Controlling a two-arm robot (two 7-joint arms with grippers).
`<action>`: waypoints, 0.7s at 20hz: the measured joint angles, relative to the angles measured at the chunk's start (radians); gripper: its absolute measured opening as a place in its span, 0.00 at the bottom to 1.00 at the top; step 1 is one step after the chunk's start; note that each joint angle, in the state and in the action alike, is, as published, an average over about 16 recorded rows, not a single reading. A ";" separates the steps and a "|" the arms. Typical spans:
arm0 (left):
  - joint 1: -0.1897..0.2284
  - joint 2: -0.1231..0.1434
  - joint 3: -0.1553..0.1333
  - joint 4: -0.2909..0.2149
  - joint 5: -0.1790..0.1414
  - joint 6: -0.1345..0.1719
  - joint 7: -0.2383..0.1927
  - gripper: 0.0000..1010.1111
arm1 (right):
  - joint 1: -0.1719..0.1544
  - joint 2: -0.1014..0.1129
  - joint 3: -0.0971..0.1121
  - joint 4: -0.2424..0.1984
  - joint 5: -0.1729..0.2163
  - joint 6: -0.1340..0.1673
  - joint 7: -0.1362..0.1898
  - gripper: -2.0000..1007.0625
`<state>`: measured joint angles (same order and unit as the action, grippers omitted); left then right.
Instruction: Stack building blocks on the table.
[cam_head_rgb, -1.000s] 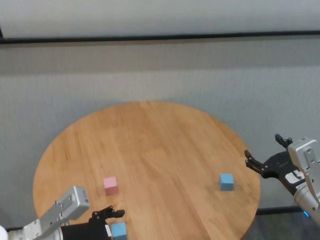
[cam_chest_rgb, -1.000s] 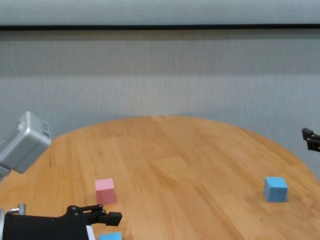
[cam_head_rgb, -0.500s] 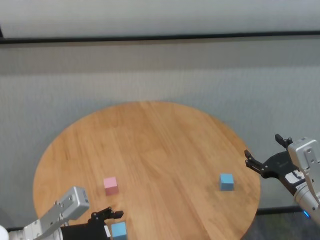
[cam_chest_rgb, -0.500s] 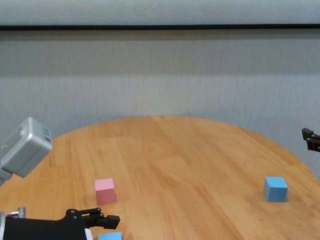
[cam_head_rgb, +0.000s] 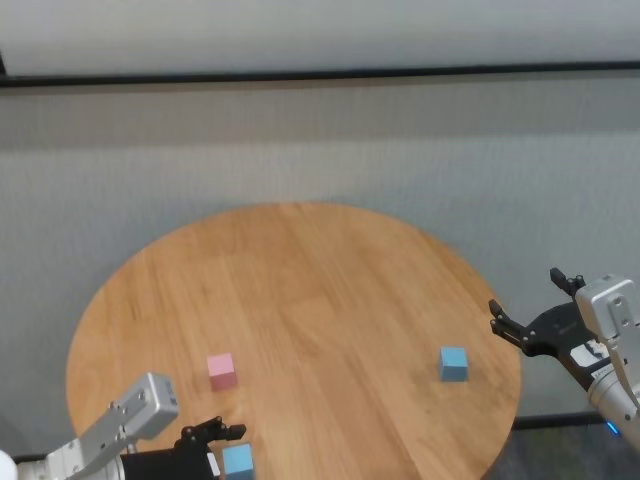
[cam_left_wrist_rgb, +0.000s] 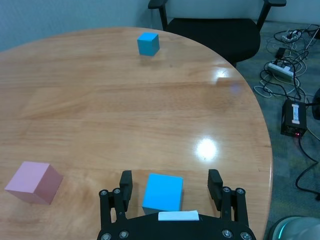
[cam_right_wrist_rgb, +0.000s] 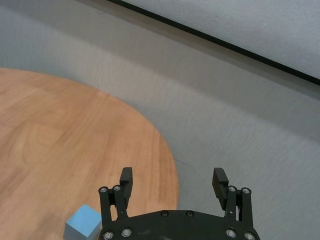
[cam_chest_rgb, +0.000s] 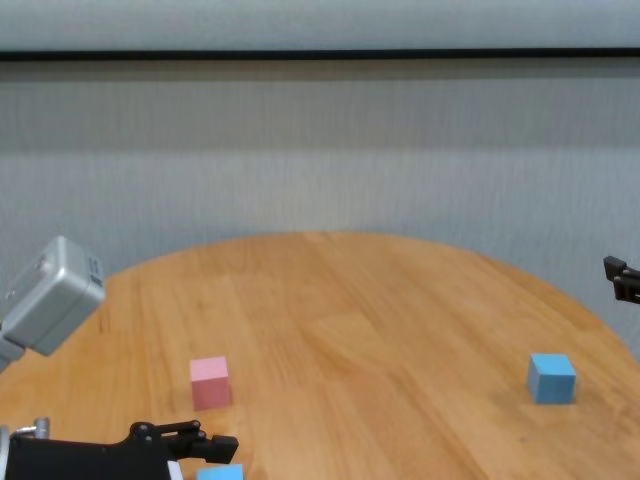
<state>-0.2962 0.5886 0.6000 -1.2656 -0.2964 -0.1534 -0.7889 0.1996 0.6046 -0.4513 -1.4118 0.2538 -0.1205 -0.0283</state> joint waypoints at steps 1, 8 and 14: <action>0.000 0.000 0.000 0.000 0.000 0.001 0.000 0.94 | 0.000 0.000 0.000 0.000 0.000 0.000 0.000 1.00; 0.003 0.005 0.000 -0.006 -0.002 0.007 -0.001 0.80 | 0.000 0.000 0.000 0.000 0.000 0.000 0.000 1.00; 0.011 0.010 -0.002 -0.017 -0.003 0.013 0.010 0.61 | 0.000 0.000 0.000 0.000 0.000 0.000 0.000 1.00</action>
<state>-0.2852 0.5990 0.5984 -1.2826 -0.2993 -0.1400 -0.7788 0.1996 0.6046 -0.4513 -1.4118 0.2538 -0.1205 -0.0283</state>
